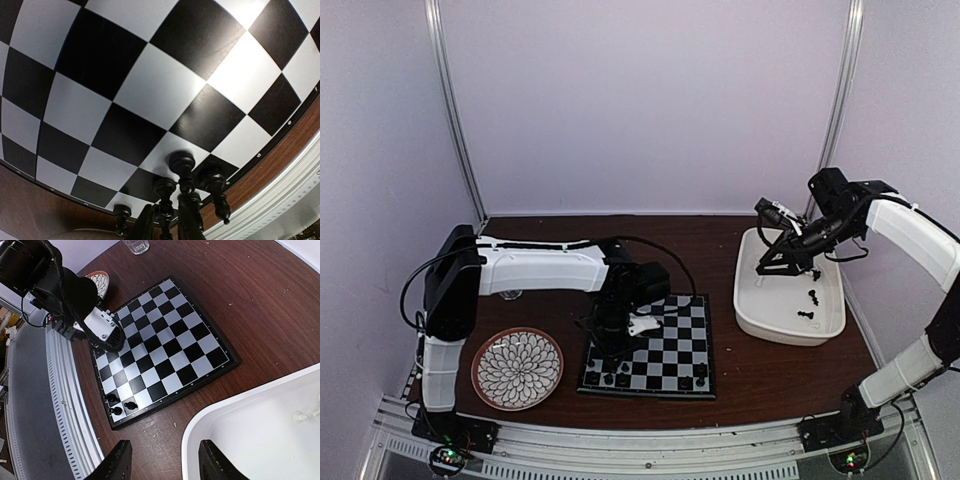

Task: Set up the chess pieces on the board
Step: Adjust the pawn at g7.

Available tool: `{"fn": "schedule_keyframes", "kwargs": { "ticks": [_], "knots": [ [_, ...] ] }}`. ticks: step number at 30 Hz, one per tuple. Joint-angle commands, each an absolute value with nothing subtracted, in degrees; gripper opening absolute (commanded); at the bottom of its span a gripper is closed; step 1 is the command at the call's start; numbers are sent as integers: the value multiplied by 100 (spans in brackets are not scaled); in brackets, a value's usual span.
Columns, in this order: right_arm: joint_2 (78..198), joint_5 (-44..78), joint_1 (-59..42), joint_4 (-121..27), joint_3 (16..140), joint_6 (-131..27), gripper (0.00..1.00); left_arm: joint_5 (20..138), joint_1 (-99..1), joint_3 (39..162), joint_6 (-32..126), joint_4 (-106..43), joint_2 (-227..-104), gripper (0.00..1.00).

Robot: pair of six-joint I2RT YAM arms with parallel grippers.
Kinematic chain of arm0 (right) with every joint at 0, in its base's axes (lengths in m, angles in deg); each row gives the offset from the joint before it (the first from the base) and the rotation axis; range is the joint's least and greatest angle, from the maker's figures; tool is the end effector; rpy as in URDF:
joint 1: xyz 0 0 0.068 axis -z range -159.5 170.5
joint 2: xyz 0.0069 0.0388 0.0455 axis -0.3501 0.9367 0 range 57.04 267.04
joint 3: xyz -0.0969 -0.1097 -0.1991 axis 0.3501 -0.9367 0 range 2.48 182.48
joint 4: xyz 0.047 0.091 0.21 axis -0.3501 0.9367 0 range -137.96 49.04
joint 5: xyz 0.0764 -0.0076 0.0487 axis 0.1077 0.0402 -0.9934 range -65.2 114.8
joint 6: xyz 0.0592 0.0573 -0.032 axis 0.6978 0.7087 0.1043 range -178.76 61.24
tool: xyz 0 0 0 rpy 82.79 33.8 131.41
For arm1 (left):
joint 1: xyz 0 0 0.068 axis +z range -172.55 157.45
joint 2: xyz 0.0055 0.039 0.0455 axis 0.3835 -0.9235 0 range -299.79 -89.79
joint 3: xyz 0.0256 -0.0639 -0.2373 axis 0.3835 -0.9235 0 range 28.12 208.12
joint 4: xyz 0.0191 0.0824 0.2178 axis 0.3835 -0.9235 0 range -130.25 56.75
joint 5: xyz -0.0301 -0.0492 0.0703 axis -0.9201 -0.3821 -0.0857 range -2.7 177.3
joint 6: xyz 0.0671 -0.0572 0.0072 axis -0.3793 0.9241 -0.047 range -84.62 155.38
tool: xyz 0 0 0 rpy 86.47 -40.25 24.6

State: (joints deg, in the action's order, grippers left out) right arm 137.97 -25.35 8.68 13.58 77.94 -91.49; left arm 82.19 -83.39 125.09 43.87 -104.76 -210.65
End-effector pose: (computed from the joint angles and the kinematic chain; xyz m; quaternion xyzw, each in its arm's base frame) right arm 0.2334 0.1105 0.2725 -0.4145 0.7894 0.3757 0.2529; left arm 0.1636 -0.3076 0.1333 -0.4383 -0.8965 0.0098 0.0640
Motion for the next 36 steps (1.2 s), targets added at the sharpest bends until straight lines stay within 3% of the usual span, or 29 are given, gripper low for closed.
{"fn": "schedule_keyframes", "kwargs": {
  "ticks": [1,14,19,24,36],
  "knots": [
    [13817,-2621,854,1397,7788,-9111,49,8192,-8306,12506,4393,-10353,-21170,16],
    [13825,-2625,849,1382,7780,-9106,48,8181,-8285,12468,4355,-10412,-21179,0],
    [13825,-2628,854,1382,7763,-9102,48,8228,-8284,12446,4355,-10433,-21187,0],
    [13817,-2622,854,1384,7763,-9102,48,8205,-8276,12453,4355,-10431,-21213,11],
    [13817,-2634,846,1383,7754,-9093,48,8247,-8274,12450,4343,-10417,-21254,7]
  ]
}}
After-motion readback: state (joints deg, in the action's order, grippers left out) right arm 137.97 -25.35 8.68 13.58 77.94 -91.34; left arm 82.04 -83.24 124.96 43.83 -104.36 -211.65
